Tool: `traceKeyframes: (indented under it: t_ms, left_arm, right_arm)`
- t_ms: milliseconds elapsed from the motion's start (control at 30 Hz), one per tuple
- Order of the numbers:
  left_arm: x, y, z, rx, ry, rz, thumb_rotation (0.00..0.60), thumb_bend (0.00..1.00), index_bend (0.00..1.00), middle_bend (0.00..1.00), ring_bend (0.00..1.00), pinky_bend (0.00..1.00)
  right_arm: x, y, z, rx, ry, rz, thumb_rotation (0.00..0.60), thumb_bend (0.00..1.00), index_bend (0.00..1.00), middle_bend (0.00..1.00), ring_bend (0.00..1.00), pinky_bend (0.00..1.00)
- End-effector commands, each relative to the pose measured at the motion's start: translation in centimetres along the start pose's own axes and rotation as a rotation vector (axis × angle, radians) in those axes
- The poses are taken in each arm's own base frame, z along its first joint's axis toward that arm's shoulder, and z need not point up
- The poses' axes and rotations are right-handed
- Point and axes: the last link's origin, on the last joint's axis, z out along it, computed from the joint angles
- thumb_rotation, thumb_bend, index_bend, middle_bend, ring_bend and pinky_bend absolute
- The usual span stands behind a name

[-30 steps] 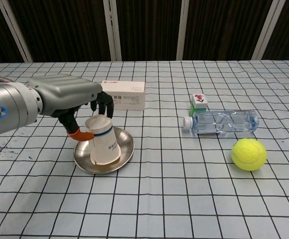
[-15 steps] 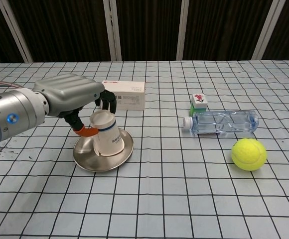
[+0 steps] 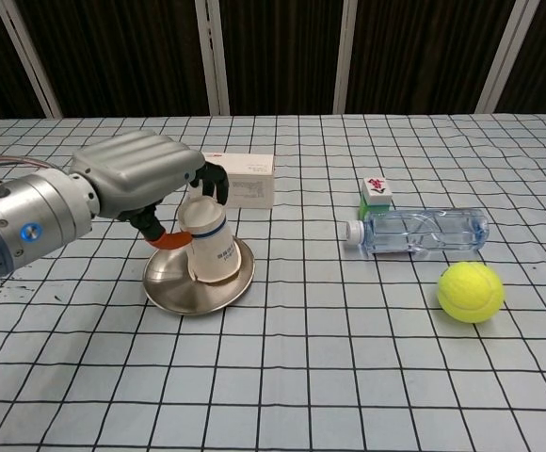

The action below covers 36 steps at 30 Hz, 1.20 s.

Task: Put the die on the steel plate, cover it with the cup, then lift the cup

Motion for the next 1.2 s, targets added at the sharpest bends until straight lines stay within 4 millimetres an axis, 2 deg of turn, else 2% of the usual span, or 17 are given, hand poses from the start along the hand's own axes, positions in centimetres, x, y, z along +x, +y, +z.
traceKeyframes:
  t_ms: [33,300,533,800,1000,1200]
  left_arm:
    - [-0.4,0.3,-0.3,-0.012,-0.025,-0.022,0.6,0.47,0.36,0.37,0.28,0.24]
    - [-0.8,0.5,-0.6,-0.028,-0.063,-0.064,0.6,0.47,0.37,0.38,0.28,0.24]
    - [-0.7,1.3,-1.3,-0.049,-0.152,-0.251,0.6,0.47,0.38,0.39,0.28,0.24]
    - [-0.3,0.9,-1.9,-0.048,-0.261,-0.384,0.6,0.47,0.39,0.39,0.28,0.24]
    - [0.3,0.3,-2.0,-0.046,-0.28,-0.388,0.6,0.47,0.39,0.4,0.28,0.25]
    - [0.2,-0.9,-1.9,-0.02,-0.251,-0.263,0.6,0.47,0.41,0.42,0.29,0.26]
  right_arm:
    - [0.0,0.0,0.0,0.0,-0.002,0.001,0.6,0.04,0.11,0.12,0.12,0.04]
    - [0.0,-0.1,-0.1,0.003,-0.005,0.0,0.6,0.04,0.11,0.12,0.12,0.04]
    - [0.0,-0.2,-0.1,0.003,-0.003,-0.004,0.6,0.04,0.11,0.12,0.12,0.05]
    - [-0.1,-0.3,0.0,0.005,-0.003,-0.005,0.6,0.04,0.11,0.12,0.12,0.05]
    - [-0.1,-0.3,-0.1,0.006,-0.003,-0.005,0.6,0.04,0.11,0.12,0.12,0.05]
    - [-0.1,-0.3,-0.1,0.004,-0.006,-0.002,0.6,0.04,0.11,0.12,0.12,0.05]
